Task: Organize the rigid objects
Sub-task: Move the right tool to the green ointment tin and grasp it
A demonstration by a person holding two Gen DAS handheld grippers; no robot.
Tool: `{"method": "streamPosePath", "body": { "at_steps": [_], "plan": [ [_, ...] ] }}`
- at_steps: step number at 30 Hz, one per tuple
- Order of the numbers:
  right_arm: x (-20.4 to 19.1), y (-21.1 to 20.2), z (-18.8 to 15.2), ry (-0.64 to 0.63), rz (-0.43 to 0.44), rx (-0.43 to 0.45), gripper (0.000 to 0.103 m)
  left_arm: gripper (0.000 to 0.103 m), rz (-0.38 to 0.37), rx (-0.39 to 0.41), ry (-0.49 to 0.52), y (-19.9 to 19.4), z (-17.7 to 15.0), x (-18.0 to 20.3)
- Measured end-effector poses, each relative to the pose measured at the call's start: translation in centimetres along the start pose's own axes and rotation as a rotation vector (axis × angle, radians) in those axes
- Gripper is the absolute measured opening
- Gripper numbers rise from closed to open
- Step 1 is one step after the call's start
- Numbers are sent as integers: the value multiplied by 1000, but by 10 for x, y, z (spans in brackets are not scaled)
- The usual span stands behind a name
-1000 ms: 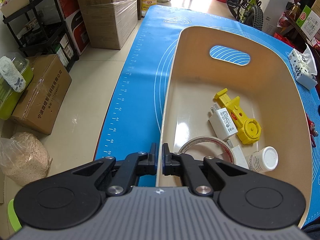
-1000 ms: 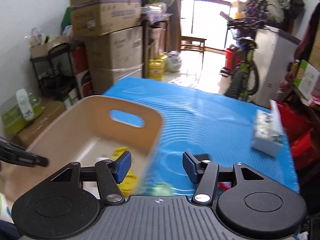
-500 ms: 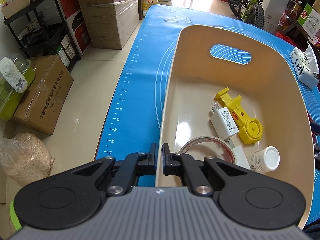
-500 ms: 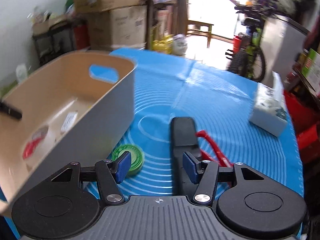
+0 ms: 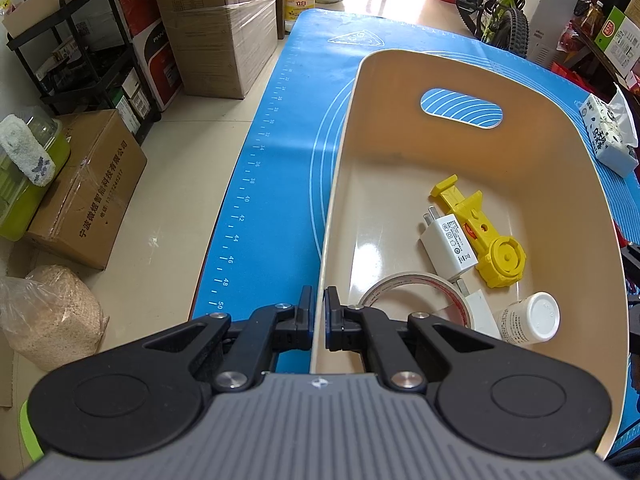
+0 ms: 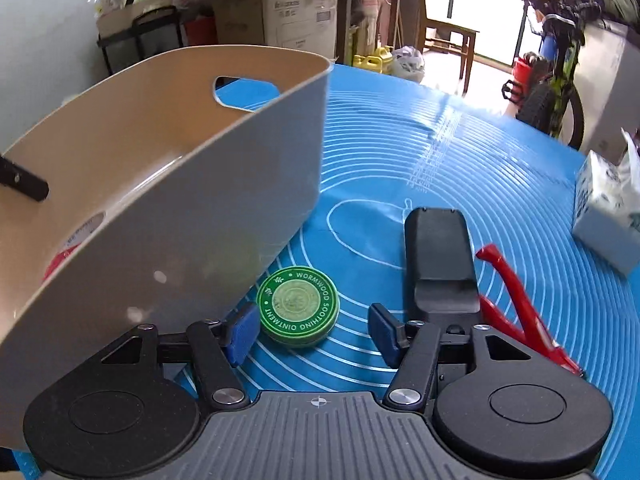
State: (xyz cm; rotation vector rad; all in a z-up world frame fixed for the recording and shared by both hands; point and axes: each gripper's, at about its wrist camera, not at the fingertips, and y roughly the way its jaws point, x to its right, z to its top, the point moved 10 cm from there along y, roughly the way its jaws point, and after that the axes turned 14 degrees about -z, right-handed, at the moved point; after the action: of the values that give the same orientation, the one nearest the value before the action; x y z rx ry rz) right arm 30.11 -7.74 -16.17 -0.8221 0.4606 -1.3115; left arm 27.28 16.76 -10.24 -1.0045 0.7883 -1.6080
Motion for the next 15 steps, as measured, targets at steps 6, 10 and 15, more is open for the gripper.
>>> {"method": "streamPosePath", "body": {
  "at_steps": [6, 10, 15],
  "plan": [
    [-1, 0, 0, -75, -18, 35, 74, 6, -1, 0, 0, 0, 0, 0],
    [-17, 2, -1, -255, 0, 49, 74, 6, 1, -1, 4, 0, 0, 1],
    [-24, 15, 6, -405, 41, 61, 77, 6, 4, -7, 3, 1, 1, 2]
  ]
}}
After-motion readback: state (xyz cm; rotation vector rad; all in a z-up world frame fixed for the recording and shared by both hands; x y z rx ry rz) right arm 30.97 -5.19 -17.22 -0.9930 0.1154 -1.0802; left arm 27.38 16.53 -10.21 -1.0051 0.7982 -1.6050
